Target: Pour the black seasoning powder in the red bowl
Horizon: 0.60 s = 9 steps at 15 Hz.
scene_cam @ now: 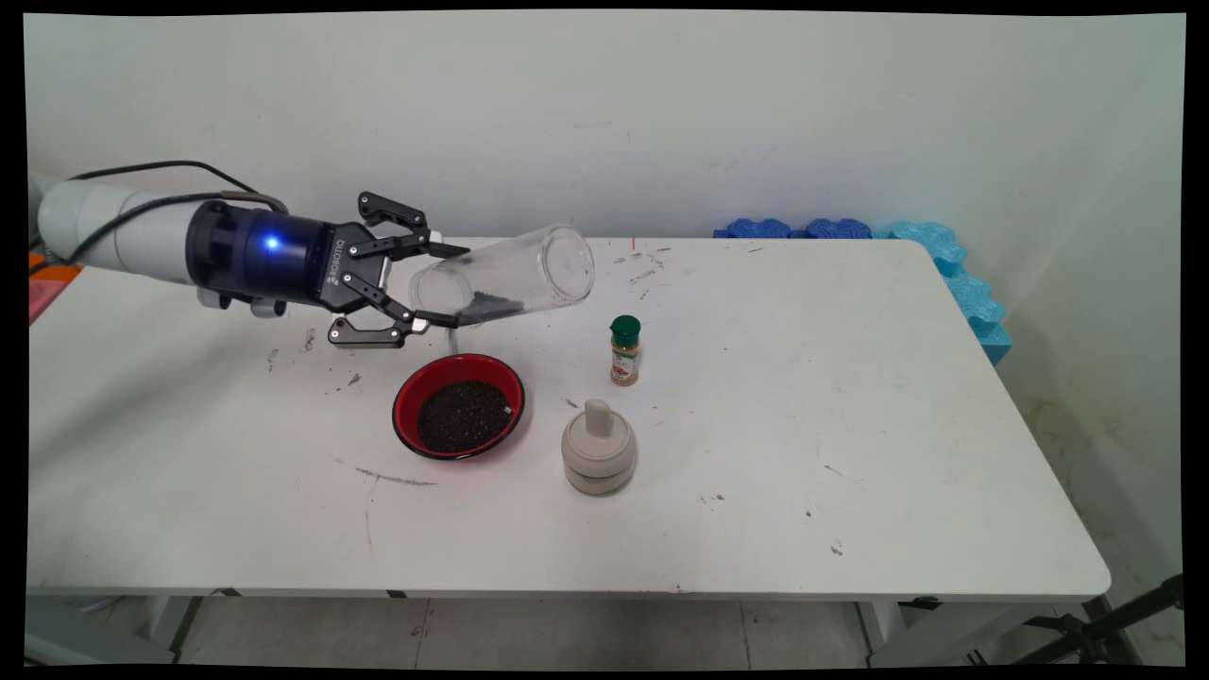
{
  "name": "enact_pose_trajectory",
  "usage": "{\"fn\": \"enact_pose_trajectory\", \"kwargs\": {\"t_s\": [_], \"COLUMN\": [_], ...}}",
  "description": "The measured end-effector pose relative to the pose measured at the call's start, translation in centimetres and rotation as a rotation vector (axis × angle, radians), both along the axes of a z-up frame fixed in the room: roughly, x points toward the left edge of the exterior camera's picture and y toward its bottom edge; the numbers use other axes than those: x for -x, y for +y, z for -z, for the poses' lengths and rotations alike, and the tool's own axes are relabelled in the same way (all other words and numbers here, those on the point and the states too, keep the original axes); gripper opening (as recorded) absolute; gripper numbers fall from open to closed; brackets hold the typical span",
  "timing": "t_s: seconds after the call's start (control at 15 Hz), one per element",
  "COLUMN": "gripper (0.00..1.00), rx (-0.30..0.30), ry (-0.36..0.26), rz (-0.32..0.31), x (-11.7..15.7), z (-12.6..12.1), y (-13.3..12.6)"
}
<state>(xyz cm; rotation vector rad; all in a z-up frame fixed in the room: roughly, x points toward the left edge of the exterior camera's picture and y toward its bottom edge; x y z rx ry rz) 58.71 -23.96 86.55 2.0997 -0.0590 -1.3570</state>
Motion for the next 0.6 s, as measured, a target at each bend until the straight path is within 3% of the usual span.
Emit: {"fn": "enact_pose_trajectory", "kwargs": {"t_s": [0.6], "gripper": [0.0], "rx": [0.01], "ry": [-0.036], "rz": [0.003], "x": [-0.44], "z": [0.42], "y": [-0.11]}}
